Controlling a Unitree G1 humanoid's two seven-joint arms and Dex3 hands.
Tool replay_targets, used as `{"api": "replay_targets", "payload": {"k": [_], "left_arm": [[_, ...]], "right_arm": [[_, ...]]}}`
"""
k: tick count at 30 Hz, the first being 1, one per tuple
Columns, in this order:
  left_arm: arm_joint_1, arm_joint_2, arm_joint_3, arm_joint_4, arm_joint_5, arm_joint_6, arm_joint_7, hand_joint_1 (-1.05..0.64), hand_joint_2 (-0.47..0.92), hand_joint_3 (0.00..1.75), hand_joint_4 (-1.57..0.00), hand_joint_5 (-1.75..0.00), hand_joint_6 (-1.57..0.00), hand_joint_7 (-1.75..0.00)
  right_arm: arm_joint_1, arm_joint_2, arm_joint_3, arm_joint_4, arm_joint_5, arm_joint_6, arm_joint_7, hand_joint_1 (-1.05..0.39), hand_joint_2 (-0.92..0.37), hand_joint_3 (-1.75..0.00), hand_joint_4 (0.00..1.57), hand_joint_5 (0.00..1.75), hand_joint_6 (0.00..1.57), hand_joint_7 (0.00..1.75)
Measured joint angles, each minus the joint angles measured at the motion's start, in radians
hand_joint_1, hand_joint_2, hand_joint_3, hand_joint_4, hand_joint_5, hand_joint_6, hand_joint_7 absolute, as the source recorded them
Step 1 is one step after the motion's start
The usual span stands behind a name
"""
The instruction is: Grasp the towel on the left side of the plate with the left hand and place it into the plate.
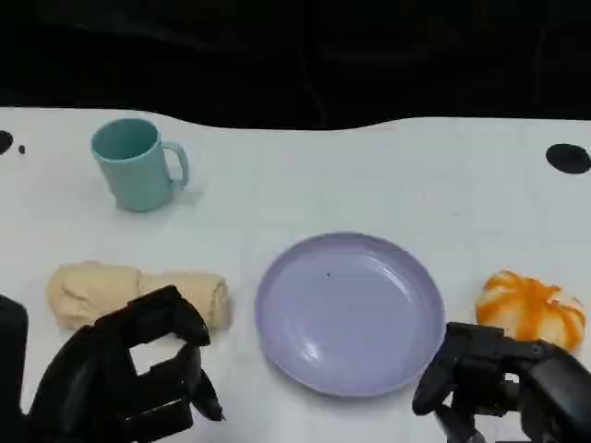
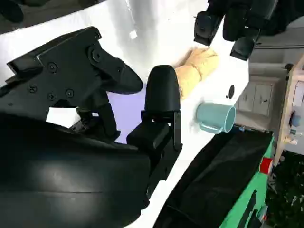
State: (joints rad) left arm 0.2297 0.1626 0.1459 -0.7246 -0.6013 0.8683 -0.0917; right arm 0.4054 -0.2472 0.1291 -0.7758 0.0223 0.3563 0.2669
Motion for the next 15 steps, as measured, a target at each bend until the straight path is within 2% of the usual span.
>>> {"api": "replay_targets", "payload": {"k": [15], "left_arm": [[0.000,0.001,-0.009,0.000,0.011,-0.015,0.000,-0.08,0.55,1.31,-0.81,-1.75,-0.67,-1.67]], "right_arm": [[0.000,0.000,0.000,0.000,-0.001,-0.002,0.002,-0.12,-0.56,-1.06,0.77,1.65,0.71,1.32]]}}
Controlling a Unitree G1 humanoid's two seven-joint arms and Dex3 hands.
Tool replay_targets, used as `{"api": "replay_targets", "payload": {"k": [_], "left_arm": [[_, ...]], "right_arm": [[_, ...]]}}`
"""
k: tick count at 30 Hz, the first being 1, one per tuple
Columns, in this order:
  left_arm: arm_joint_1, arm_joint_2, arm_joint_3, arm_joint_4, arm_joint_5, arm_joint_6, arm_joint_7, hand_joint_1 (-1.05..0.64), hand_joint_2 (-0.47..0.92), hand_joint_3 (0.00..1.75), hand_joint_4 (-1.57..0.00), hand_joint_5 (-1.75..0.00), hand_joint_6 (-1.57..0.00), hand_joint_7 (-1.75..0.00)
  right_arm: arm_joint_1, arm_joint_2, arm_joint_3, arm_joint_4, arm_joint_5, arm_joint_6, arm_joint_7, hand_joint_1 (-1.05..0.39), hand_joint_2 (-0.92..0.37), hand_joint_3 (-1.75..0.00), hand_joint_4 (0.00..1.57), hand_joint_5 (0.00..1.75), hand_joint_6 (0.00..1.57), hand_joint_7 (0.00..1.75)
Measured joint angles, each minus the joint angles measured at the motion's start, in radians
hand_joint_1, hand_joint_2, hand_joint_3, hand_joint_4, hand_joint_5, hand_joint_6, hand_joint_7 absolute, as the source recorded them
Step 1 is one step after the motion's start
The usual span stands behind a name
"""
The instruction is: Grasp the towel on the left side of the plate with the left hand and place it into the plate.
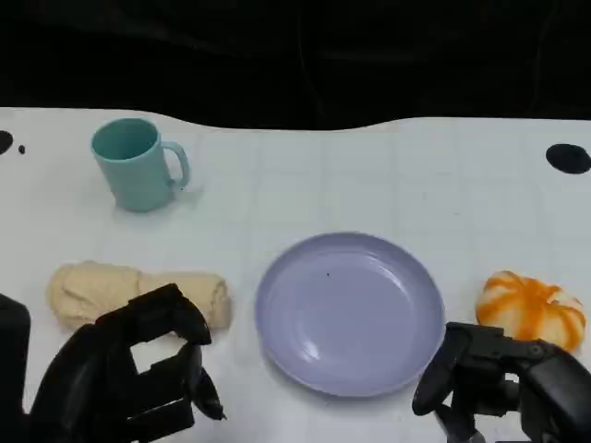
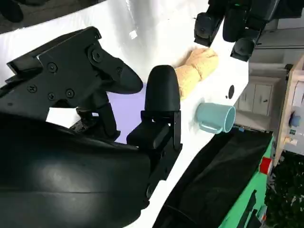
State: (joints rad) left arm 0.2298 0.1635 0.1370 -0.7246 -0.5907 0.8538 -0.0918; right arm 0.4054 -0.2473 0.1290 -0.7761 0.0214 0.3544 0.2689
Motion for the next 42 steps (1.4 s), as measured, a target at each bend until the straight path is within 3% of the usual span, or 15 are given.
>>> {"api": "replay_targets", "payload": {"k": [10,13,16,19,23,26,33,42], "left_arm": [[0.000,0.002,-0.003,0.000,0.012,-0.009,0.000,-0.07,0.53,1.33,-0.79,-1.75,-0.68,-1.64],[0.001,0.000,-0.002,0.000,0.027,-0.024,0.000,-0.06,0.51,1.35,-0.75,-1.74,-0.69,-1.51],[0.003,-0.008,-0.002,0.000,0.035,-0.056,0.000,-0.08,0.48,1.31,-0.69,-1.61,-0.65,-1.29],[0.012,-0.020,-0.006,0.000,0.074,-0.128,0.001,-0.14,0.51,1.13,-0.60,-1.38,-0.58,-0.99],[0.027,-0.016,-0.041,0.018,0.186,-0.293,-0.014,-0.25,0.77,0.58,-0.44,-1.06,-0.49,-0.57],[0.037,0.007,-0.061,0.062,0.273,-0.429,-0.049,-0.29,0.89,0.33,-0.36,-0.93,-0.43,-0.40],[0.041,0.055,-0.080,0.177,0.434,-0.692,-0.107,-0.34,0.92,0.20,-0.16,-0.79,-0.29,-0.24],[0.031,0.096,-0.077,0.239,0.640,-0.824,-0.102,-0.40,0.92,0.06,-0.11,-0.70,-0.26,-0.13]], "right_arm": [[0.000,0.000,0.000,0.000,0.000,0.000,0.000,-0.13,-0.57,-1.05,0.77,1.65,0.71,1.31],[0.000,0.000,0.000,0.000,-0.001,0.000,0.000,-0.12,-0.57,-1.05,0.77,1.65,0.71,1.31],[0.000,0.000,0.000,0.000,-0.002,-0.001,0.000,-0.12,-0.57,-1.05,0.77,1.65,0.71,1.31],[0.000,0.000,0.000,0.000,-0.002,-0.004,0.000,-0.12,-0.58,-1.05,0.77,1.65,0.71,1.30],[0.000,0.000,0.002,0.000,-0.003,-0.007,0.000,-0.13,-0.58,-1.04,0.77,1.65,0.71,1.30],[0.000,0.000,0.003,0.000,-0.005,-0.007,0.000,-0.13,-0.57,-1.04,0.77,1.66,0.72,1.31],[0.000,0.000,0.009,0.000,-0.005,-0.009,-0.001,-0.13,-0.57,-1.05,0.77,1.66,0.71,1.30],[-0.001,0.001,0.024,-0.002,-0.011,-0.009,-0.010,-0.13,-0.57,-1.05,0.77,1.65,0.72,1.30]]}}
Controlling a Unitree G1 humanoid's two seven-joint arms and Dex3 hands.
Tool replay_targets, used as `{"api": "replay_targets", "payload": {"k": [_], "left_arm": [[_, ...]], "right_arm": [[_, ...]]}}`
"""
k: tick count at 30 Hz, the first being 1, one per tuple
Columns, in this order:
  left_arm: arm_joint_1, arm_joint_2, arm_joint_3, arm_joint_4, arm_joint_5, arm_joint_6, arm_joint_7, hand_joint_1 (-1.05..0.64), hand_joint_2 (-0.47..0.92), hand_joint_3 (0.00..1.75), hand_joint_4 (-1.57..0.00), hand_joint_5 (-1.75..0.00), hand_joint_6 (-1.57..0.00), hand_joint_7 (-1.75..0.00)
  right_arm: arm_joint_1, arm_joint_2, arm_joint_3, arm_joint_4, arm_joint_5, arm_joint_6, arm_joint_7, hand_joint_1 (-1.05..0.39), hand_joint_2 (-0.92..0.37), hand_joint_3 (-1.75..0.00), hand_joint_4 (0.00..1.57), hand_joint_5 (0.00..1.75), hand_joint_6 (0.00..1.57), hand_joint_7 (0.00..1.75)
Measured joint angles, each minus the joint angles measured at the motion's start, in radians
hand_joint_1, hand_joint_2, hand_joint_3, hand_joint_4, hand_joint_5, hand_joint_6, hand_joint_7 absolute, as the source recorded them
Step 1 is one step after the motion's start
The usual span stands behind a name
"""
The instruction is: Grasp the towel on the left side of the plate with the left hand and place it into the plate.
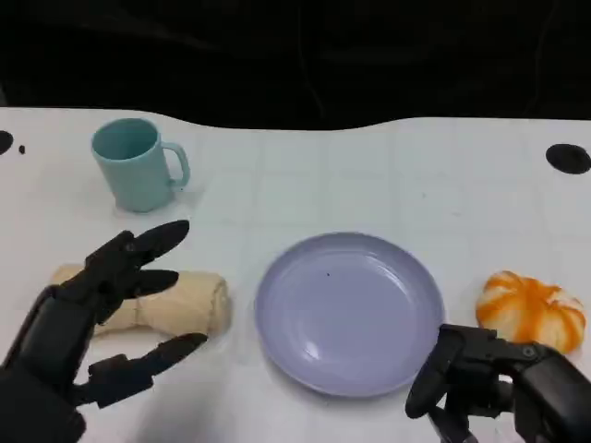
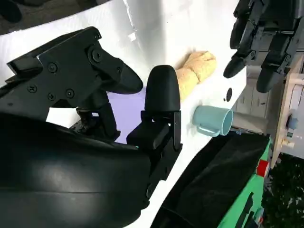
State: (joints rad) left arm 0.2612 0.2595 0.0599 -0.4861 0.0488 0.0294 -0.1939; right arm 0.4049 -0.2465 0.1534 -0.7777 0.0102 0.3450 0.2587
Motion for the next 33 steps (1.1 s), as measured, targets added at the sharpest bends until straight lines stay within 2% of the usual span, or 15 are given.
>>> {"api": "replay_targets", "payload": {"k": [2,6,8,13,18,22,27,33], "left_arm": [[-0.004,0.024,-0.001,0.007,0.071,-0.026,0.009,-0.37,0.92,0.04,-0.02,-0.77,-0.22,-0.10],[-0.024,0.086,-0.006,0.020,0.202,-0.079,0.009,-0.47,0.92,0.06,0.00,-0.64,-0.19,-0.07],[-0.033,0.131,-0.010,0.018,0.295,-0.076,0.003,-0.49,0.90,0.04,-0.01,-0.63,-0.22,-0.08],[-0.095,0.227,-0.031,0.012,0.471,-0.016,-0.059,-0.50,0.82,0.00,-0.10,-0.63,-0.29,-0.08],[-0.185,0.295,-0.103,0.055,0.646,0.009,-0.106,-0.51,0.79,0.00,-0.25,-0.53,-0.37,-0.03],[-0.258,0.305,-0.170,0.150,0.758,0.012,-0.107,-0.52,0.81,0.00,-0.27,-0.46,-0.37,-0.01],[-0.364,0.303,-0.253,0.323,0.823,0.019,-0.108,-0.50,0.81,0.00,-0.38,-0.26,-0.40,-0.01],[-0.473,0.250,-0.348,0.531,0.881,0.056,-0.094,-0.51,0.83,0.00,-0.41,-0.18,-0.39,0.00]], "right_arm": [[0.000,0.001,0.002,-0.001,-0.001,0.000,-0.004,-0.14,-0.57,-1.05,0.78,1.65,0.72,1.31],[-0.001,0.003,0.006,-0.004,-0.002,0.000,-0.010,-0.13,-0.56,-1.06,0.78,1.65,0.72,1.31],[-0.001,0.005,0.007,-0.004,-0.002,0.000,-0.011,-0.12,-0.56,-1.07,0.78,1.65,0.72,1.31],[-0.004,0.008,0.007,-0.005,0.001,0.001,-0.012,-0.13,-0.56,-1.08,0.79,1.66,0.72,1.31],[-0.005,0.009,0.004,-0.004,0.004,-0.001,-0.011,-0.13,-0.55,-1.07,0.78,1.66,0.72,1.32],[-0.002,0.009,0.001,-0.003,0.005,-0.001,-0.011,-0.13,-0.56,-1.07,0.78,1.65,0.72,1.31],[0.002,0.009,0.001,-0.004,0.004,-0.002,-0.010,-0.14,-0.56,-1.06,0.78,1.66,0.72,1.31],[0.006,0.010,0.004,-0.007,0.002,-0.002,-0.011,-0.14,-0.56,-1.06,0.79,1.66,0.72,1.32]]}}
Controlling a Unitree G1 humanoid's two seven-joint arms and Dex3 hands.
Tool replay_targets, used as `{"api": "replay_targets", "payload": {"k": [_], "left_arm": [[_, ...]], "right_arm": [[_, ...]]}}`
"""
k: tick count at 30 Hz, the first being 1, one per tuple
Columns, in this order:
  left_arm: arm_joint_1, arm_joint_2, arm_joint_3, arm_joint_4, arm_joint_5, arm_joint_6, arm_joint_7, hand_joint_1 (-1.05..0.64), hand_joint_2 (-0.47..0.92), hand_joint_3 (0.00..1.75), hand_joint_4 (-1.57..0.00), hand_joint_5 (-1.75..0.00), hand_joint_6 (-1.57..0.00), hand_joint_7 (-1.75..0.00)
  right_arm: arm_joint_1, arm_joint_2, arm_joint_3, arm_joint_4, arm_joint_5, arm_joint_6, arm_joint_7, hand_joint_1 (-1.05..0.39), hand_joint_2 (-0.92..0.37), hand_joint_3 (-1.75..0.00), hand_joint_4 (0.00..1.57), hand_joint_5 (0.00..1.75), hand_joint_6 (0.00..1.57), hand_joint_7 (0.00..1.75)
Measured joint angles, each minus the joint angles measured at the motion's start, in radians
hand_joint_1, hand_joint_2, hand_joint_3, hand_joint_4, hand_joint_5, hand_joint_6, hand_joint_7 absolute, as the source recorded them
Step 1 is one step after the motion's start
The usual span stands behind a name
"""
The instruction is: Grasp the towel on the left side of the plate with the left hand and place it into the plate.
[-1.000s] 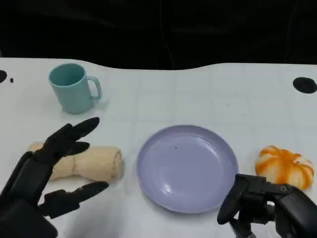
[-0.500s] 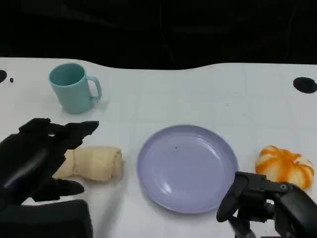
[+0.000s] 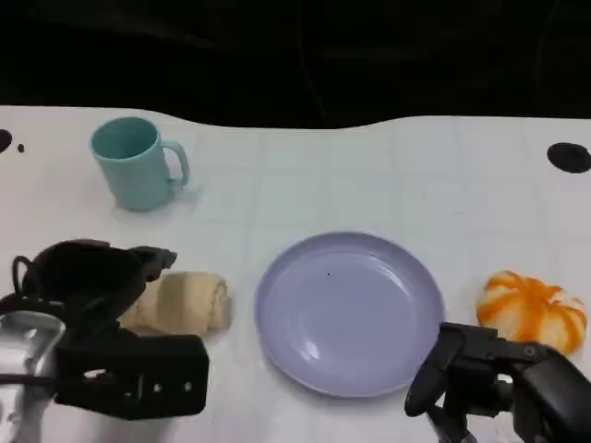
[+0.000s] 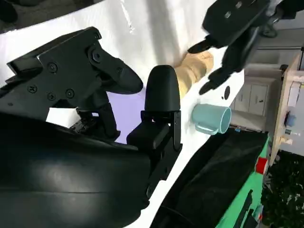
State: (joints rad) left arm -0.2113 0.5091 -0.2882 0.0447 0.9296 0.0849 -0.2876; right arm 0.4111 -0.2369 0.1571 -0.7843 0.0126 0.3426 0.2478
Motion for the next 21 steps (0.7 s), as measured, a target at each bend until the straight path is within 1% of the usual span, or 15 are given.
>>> {"api": "replay_targets", "payload": {"k": [3,6,9,10,11,12,13,14,15,16,17,18,20,21], "left_arm": [[-0.052,-0.031,-0.037,0.087,0.011,0.017,0.014,-0.51,0.85,0.01,-0.41,-0.16,-0.38,0.00],[-0.102,-0.057,-0.070,0.173,0.016,0.030,0.029,-0.50,0.86,0.01,-0.45,-0.16,-0.40,-0.01],[-0.152,-0.083,-0.100,0.275,0.012,0.027,0.067,-0.45,0.91,0.02,-0.52,-0.16,-0.46,-0.03],[-0.169,-0.090,-0.108,0.307,0.009,0.021,0.082,-0.42,0.91,0.04,-0.58,-0.17,-0.51,-0.04],[-0.183,-0.095,-0.114,0.336,0.005,0.014,0.096,-0.36,0.92,0.07,-0.71,-0.25,-0.64,-0.07],[-0.194,-0.099,-0.120,0.363,0.000,0.007,0.112,-0.32,0.92,0.10,-0.77,-0.28,-0.74,-0.09],[-0.204,-0.101,-0.125,0.385,-0.004,-0.003,0.129,-0.29,0.92,0.12,-0.90,-0.36,-0.91,-0.16],[-0.209,-0.103,-0.127,0.406,-0.013,-0.017,0.152,-0.28,0.92,0.14,-0.91,-0.61,-1.00,-0.20],[-0.209,-0.103,-0.127,0.422,-0.026,-0.035,0.180,-0.29,0.92,0.14,-0.88,-0.83,-1.04,-0.23],[-0.209,-0.103,-0.128,0.438,-0.040,-0.058,0.212,-0.30,0.92,0.10,-0.85,-1.05,-1.06,-0.30],[-0.208,-0.103,-0.128,0.447,-0.045,-0.073,0.236,-0.31,0.92,0.07,-0.81,-1.34,-1.01,-0.48],[-0.206,-0.102,-0.128,0.453,-0.059,-0.087,0.257,-0.31,0.92,0.07,-0.78,-1.49,-0.94,-0.65],[-0.198,-0.102,-0.128,0.455,-0.079,-0.108,0.287,-0.29,0.92,0.09,-0.73,-1.69,-0.83,-0.94],[-0.194,-0.102,-0.128,0.455,-0.082,-0.113,0.295,-0.28,0.92,0.10,-0.72,-1.72,-0.79,-0.97]], "right_arm": [[0.001,0.000,0.000,-0.002,0.000,0.000,0.000,-0.13,-0.56,-1.06,0.79,1.66,0.72,1.31],[0.003,0.000,0.000,-0.005,0.000,-0.001,0.000,-0.13,-0.56,-1.07,0.78,1.66,0.72,1.32],[0.005,0.000,0.000,-0.015,0.000,0.000,0.001,-0.15,-0.56,-1.06,0.78,1.67,0.71,1.32],[0.006,-0.001,0.000,-0.017,0.000,0.000,0.001,-0.15,-0.56,-1.06,0.78,1.67,0.71,1.32],[0.006,-0.001,0.000,-0.020,0.000,0.001,0.001,-0.15,-0.57,-1.05,0.77,1.66,0.71,1.32],[0.007,-0.001,0.001,-0.023,0.000,0.001,0.001,-0.15,-0.57,-1.05,0.77,1.66,0.71,1.32],[0.008,-0.001,0.001,-0.024,0.000,0.001,0.001,-0.15,-0.57,-1.05,0.77,1.66,0.71,1.32],[0.008,-0.001,0.002,-0.024,0.000,0.001,0.001,-0.15,-0.57,-1.04,0.78,1.66,0.71,1.32],[0.008,-0.001,0.002,-0.025,0.000,0.001,0.001,-0.15,-0.57,-1.04,0.78,1.66,0.71,1.32],[0.009,-0.001,0.002,-0.025,0.000,0.001,0.001,-0.15,-0.57,-1.04,0.78,1.66,0.71,1.32],[0.010,0.000,0.002,-0.025,0.000,0.001,0.001,-0.15,-0.57,-1.04,0.79,1.67,0.71,1.32],[0.009,0.000,0.002,-0.025,0.000,0.001,0.000,-0.15,-0.57,-1.04,0.79,1.67,0.72,1.32],[0.009,0.000,0.003,-0.025,-0.001,0.001,-0.001,-0.16,-0.56,-1.05,0.79,1.68,0.72,1.32],[0.009,0.001,0.005,-0.025,-0.001,0.001,-0.001,-0.16,-0.56,-1.05,0.78,1.68,0.72,1.32]]}}
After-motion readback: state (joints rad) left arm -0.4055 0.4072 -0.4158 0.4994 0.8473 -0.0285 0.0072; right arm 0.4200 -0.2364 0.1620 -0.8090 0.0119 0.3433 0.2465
